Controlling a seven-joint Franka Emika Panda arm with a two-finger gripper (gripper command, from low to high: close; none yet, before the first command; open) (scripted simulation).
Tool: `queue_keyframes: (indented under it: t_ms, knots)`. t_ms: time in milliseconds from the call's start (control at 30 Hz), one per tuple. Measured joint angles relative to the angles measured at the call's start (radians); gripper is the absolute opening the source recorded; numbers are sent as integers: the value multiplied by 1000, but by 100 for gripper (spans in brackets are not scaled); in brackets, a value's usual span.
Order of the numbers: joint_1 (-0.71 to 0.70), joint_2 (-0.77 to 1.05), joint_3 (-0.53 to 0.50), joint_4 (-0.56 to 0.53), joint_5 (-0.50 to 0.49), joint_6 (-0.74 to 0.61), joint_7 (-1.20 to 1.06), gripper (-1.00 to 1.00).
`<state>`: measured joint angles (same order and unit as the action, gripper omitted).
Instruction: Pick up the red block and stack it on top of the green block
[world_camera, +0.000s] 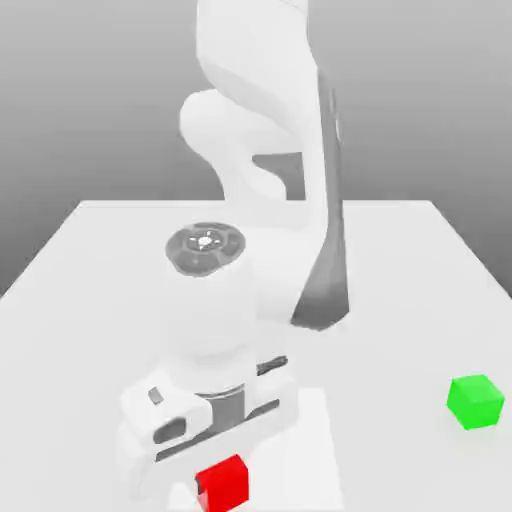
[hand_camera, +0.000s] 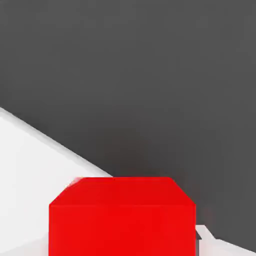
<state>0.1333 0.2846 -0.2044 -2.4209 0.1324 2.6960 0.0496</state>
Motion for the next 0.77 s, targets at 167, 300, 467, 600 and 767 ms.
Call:
queue_keyframes:
  t_ms: [167,300,467,600,767]
  knots:
    - [118,-85,91,-38,-59,-48,11,-100]
    - [226,-134,198,-70,-97,-64,5,-100]
    - [410,-202,344,-113,-143,-84,-7,-100]
    - [448,-119,350,-119,-187,5,13,-100]
    - [460,-54,335,-116,-213,67,32,100]
